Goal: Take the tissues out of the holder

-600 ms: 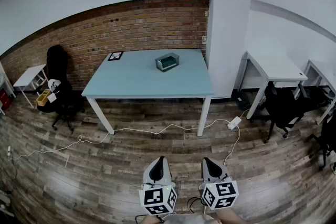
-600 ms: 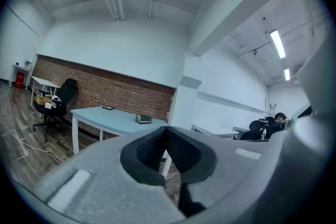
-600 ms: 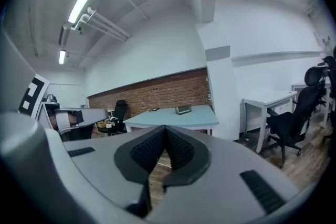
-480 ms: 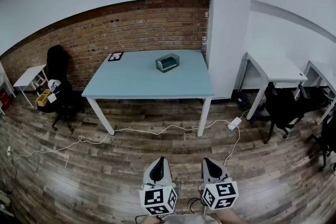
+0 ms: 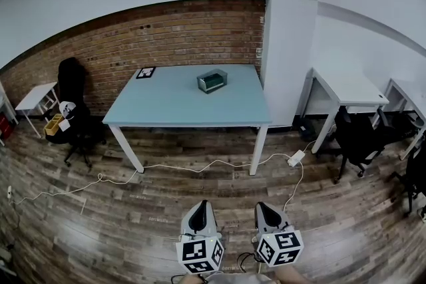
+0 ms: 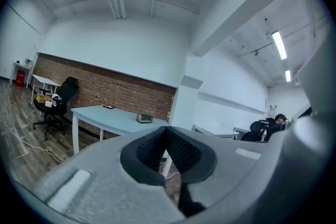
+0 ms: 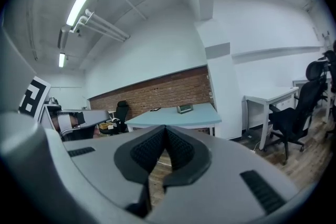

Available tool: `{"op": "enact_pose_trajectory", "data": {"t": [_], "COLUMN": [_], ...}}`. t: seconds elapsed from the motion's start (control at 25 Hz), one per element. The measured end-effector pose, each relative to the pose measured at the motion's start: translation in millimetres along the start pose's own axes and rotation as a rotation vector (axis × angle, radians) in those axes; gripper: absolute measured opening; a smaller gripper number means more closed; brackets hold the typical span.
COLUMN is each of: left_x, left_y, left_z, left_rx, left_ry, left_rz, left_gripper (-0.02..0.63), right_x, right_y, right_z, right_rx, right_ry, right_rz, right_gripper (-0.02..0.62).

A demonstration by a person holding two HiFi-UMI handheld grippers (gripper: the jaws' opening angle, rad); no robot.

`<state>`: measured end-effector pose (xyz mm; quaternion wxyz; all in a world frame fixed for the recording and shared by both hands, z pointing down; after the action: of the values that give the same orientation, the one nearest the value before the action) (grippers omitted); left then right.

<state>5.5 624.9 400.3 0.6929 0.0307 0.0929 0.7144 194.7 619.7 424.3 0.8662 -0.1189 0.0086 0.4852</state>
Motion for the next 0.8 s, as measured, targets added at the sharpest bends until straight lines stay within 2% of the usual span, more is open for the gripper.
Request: {"op": "enact_pose_trajectory", "data": {"t": [0.56, 0.8], "left_x": [-18.6, -34.8], "left_y": [44.1, 48.2], "left_z": [2.4, 0.9], "left_rx": [-0.006, -0.012], "left_ry": [0.024, 0.032], "left_rz": [0.013, 0.026], "left_gripper": [0.008, 0.008], "right_x": [-28.5, -39.0], "right_y": [14.8, 8.6], "right_z": [15.5, 16.0], "right_rx": [-0.066, -0.088], "right_ry": [-0.001, 0.001], "right_rz": [0.036, 0.056], "right_gripper": [0.005, 0.005]}}
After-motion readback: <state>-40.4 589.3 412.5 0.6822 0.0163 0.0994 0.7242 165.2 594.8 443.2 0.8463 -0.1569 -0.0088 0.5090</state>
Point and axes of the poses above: the fingertips, and each gripper's own axes: x backward along the fingers, y to its left, z out of its underside, the point moved 6 cm from there along x, backward along the fingers, and after that the axes turned 10 degrees about -z, right-handed, at the moved point
